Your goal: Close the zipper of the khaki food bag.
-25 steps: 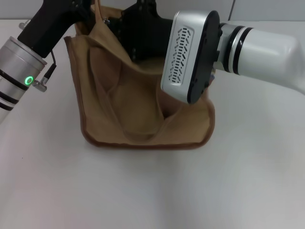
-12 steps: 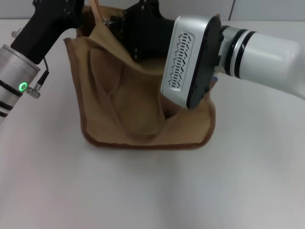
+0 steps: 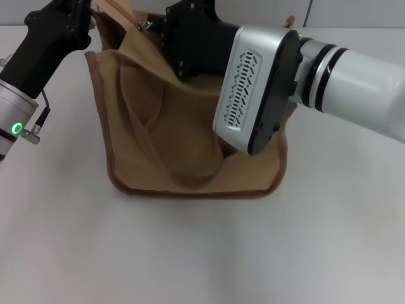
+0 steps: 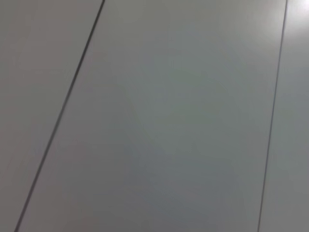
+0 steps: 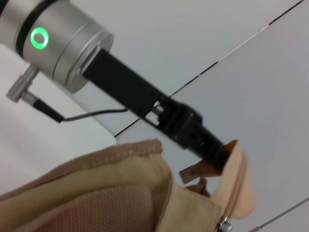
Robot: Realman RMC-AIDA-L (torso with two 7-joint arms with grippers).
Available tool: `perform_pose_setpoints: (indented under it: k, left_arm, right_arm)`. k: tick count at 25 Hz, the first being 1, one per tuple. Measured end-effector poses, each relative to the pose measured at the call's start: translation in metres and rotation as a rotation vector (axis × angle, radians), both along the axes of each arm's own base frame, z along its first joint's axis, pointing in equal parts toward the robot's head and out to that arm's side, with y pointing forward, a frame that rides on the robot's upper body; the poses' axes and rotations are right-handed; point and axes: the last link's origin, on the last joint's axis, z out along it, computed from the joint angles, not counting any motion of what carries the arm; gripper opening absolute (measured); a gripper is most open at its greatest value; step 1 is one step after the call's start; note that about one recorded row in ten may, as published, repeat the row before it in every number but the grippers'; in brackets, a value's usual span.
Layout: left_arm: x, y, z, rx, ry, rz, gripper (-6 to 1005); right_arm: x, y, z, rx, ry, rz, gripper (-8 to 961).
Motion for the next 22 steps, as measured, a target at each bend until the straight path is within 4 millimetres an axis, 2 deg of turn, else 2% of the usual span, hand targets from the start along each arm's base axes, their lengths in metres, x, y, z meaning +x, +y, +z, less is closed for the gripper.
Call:
perform_pose_setpoints:
  k: [7,22]
  left_arm:
    - [-0.012,-0.004,0.004,0.033,-0.006,0.056,22]
    - [-0.047,-0.027,0.008,0.063,-0.032,0.194,22]
  right_arm:
    - [0.002,-0.006,0.003,0.05,0.014,-0.027,-1]
    - [0.018,-0.012,0.003,0.105,0.003,-0.088,-2]
